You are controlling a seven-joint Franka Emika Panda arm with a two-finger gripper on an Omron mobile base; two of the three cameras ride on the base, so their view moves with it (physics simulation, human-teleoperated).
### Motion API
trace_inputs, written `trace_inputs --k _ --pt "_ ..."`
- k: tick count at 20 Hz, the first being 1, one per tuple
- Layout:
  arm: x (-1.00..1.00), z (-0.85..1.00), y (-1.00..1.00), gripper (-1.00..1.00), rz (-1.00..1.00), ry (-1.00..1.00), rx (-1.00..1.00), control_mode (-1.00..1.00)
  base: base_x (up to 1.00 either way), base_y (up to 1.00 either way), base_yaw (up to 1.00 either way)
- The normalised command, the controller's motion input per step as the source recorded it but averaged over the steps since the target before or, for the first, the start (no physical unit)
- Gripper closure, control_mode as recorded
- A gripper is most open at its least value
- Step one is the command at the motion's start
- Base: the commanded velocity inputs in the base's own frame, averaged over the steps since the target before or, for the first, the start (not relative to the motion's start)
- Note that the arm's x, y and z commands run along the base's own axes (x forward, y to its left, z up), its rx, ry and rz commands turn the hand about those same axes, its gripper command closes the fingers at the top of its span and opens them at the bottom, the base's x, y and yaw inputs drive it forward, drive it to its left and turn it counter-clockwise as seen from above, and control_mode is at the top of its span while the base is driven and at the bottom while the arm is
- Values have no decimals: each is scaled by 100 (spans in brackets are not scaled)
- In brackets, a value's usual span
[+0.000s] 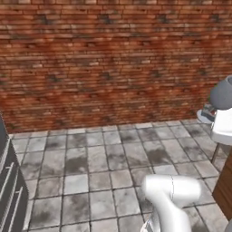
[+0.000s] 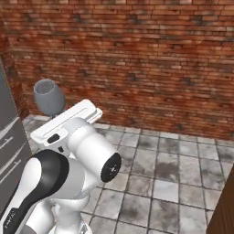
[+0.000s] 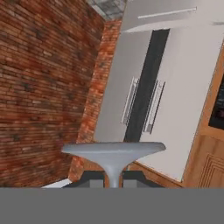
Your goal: Retrieve the wine glasses from the counter and place one next to each plate.
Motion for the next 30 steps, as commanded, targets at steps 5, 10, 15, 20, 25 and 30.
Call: trace_inputs --k 5,10,15,20,25,30 --pt "0 0 0 100 0 0 0 100 100 60 -64" --pt "0 0 0 100 0 0 0 100 100 52 -61" --pt "0 0 0 100 0 0 0 100 100 57 -55" --pt "0 0 0 100 0 0 0 100 100 94 -49" --pt "0 0 0 100 0 0 0 100 100 100 -48" --pt "0 0 0 100 0 0 0 100 100 100 -49"
